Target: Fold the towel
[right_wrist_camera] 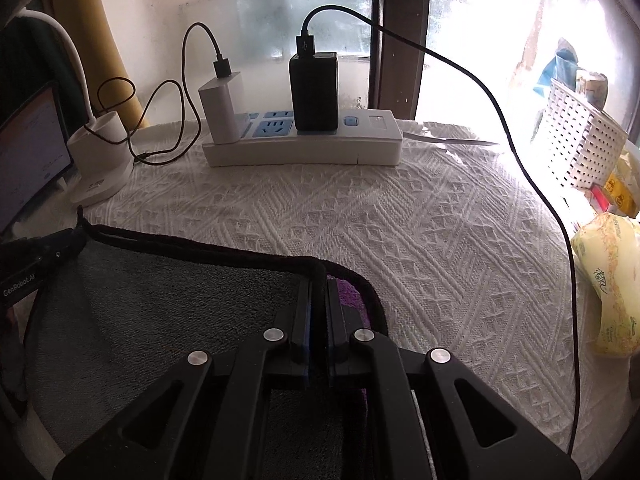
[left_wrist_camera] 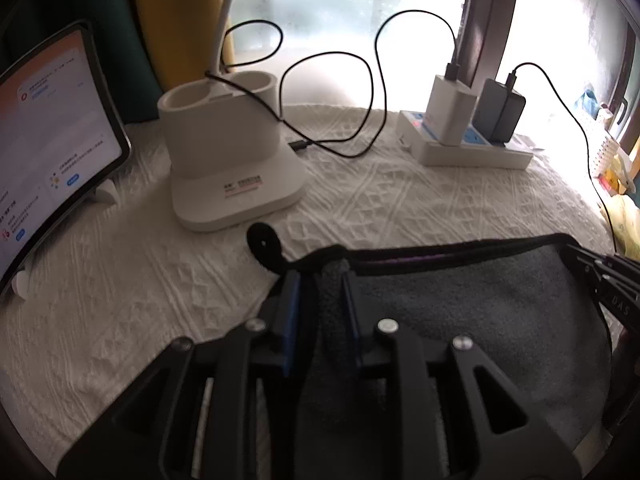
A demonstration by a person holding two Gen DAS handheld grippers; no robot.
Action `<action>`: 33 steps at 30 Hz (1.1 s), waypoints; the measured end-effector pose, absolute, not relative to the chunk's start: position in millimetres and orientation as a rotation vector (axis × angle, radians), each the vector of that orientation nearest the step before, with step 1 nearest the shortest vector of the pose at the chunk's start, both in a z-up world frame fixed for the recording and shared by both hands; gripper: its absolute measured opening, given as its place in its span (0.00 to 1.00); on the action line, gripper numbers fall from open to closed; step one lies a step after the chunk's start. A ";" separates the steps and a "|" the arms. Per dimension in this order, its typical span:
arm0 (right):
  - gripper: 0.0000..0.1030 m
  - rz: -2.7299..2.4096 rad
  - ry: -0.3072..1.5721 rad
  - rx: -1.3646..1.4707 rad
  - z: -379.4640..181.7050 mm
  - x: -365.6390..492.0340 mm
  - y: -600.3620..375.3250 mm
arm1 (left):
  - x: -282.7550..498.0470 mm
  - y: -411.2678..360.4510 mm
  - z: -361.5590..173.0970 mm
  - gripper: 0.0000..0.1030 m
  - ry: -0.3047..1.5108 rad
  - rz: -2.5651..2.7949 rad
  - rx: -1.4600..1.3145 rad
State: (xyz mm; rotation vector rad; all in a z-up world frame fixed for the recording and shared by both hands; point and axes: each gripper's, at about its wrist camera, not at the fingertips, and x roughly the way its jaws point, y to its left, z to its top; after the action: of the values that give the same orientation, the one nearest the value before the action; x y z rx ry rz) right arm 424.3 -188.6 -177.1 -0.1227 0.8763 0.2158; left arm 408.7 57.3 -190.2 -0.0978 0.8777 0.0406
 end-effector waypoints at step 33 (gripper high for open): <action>0.59 0.180 0.747 -0.089 -116.8 327.6 -189.0 | 301.4 57.2 -105.5 0.89 0.669 0.005 -0.141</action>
State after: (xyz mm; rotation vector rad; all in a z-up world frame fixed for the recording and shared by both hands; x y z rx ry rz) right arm 327.6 -189.0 -116.8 -0.0888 0.7468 0.1804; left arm 301.4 57.2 -105.5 -0.1412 0.6691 0.0054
